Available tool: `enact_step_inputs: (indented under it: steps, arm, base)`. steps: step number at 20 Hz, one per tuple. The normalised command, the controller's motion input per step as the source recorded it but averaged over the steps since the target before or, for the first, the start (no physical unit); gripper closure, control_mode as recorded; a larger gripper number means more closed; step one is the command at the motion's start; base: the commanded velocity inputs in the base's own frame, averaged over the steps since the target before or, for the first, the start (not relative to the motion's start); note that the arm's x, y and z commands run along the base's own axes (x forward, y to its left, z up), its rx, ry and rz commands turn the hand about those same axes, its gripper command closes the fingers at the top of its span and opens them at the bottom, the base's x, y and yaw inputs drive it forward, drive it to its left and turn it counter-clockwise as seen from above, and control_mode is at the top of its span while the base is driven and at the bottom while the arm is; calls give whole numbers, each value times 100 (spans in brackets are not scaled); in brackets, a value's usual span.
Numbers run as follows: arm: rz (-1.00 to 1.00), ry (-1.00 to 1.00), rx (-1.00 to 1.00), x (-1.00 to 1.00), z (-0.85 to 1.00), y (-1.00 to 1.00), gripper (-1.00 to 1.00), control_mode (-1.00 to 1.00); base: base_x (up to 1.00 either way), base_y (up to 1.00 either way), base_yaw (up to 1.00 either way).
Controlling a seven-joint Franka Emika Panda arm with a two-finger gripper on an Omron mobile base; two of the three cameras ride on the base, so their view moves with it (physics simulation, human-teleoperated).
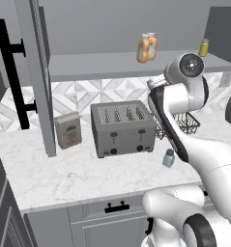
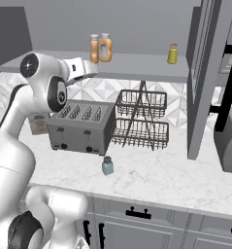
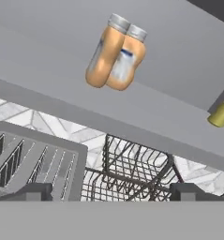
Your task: Put the shaker and condiment bottle from the counter next to their counterparts in the cabinet.
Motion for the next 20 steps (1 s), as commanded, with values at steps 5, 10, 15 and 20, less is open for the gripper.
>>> enact_step_inputs:
  steps: [5, 10, 15, 20]
  arm:
    - [0, 0, 0, -50, -65, -12, -100, -100]
    - [-8, 8, 10, -23, -59, -10, -100, -100]
    - [-12, 22, 19, -24, -49, -8, -100, -100]
    - [-13, 32, 20, -12, -35, -8, -100, -100]
  base:
    - [0, 0, 0]
    - [0, 0, 0]
    - [0, 0, 0]
    - [0, 0, 0]
